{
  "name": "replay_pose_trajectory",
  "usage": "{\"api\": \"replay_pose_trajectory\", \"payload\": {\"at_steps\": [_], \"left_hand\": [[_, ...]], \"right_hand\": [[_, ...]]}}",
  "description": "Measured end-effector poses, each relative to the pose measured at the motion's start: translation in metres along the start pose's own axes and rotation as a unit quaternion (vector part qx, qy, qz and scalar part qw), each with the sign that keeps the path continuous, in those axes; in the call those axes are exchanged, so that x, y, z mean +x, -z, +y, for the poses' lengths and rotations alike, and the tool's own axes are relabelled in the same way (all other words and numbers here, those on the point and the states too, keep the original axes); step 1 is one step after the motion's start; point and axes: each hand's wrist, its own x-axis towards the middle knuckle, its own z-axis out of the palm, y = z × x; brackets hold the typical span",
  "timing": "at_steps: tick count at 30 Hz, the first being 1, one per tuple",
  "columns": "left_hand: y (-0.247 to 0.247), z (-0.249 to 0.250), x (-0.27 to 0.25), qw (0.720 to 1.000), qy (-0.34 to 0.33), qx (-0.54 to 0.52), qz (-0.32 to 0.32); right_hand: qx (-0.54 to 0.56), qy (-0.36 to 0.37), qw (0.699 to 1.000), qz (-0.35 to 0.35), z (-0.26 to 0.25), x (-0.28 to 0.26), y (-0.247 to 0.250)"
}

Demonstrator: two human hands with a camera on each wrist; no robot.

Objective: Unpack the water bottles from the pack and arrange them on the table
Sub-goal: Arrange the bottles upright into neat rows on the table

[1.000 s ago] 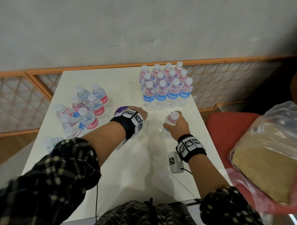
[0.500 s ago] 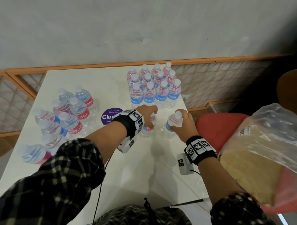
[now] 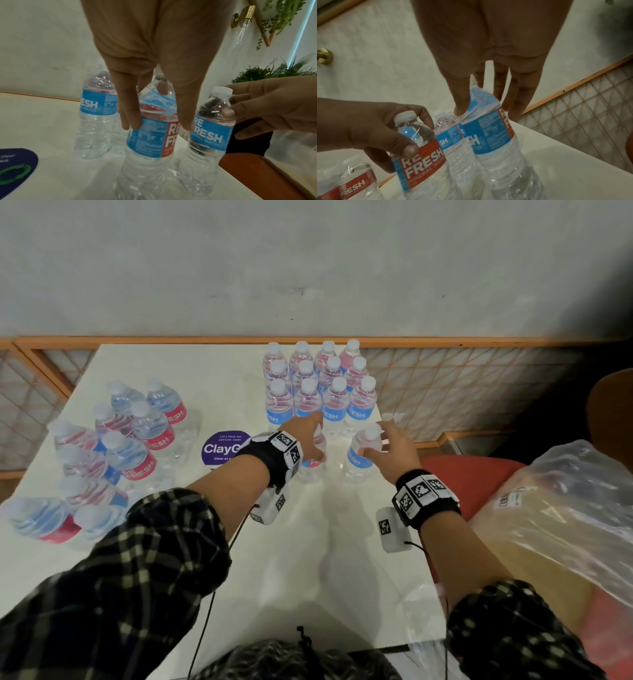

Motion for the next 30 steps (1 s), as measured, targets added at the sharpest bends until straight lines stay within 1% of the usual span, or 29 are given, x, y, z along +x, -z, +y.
{"api": "replay_pose_trajectory", "payload": {"at_steps": [3,7,10,14,20,22,25,28,30], "left_hand": [[0.001,0.005,0.006,0.999,0.011,-0.035,0.006],[0.004,0.008,0.015,0.996,0.013,-0.087,0.03],[0.008,0.01,0.021,0.997,0.003,-0.071,0.011],[0.011,0.013,0.029,0.997,-0.003,-0.081,0.003],[0.006,0.021,0.036,0.994,-0.013,-0.103,0.03],[0.007,0.022,0.036,0.996,-0.015,-0.089,0.025],[0.008,0.019,0.036,0.999,-0.012,-0.037,0.022],[0.007,0.016,0.035,0.999,0.005,0.0,0.051],[0.009,0.018,0.034,0.998,0.005,0.006,0.056]], "right_hand": [[-0.002,0.008,0.999,-0.034,-0.001,0.007,0.007],[-0.046,0.006,0.998,-0.051,-0.002,0.017,0.012],[-0.074,0.026,0.995,-0.06,-0.002,0.022,0.014],[-0.108,0.017,0.991,-0.078,-0.005,0.029,0.02],[-0.109,0.013,0.992,-0.061,-0.011,0.036,0.02],[-0.104,0.009,0.993,-0.061,-0.012,0.036,0.018],[-0.099,0.006,0.994,-0.05,-0.013,0.034,0.018],[-0.098,-0.004,0.994,-0.047,-0.014,0.033,0.018],[-0.098,-0.006,0.994,-0.042,-0.015,0.032,0.018]]}}
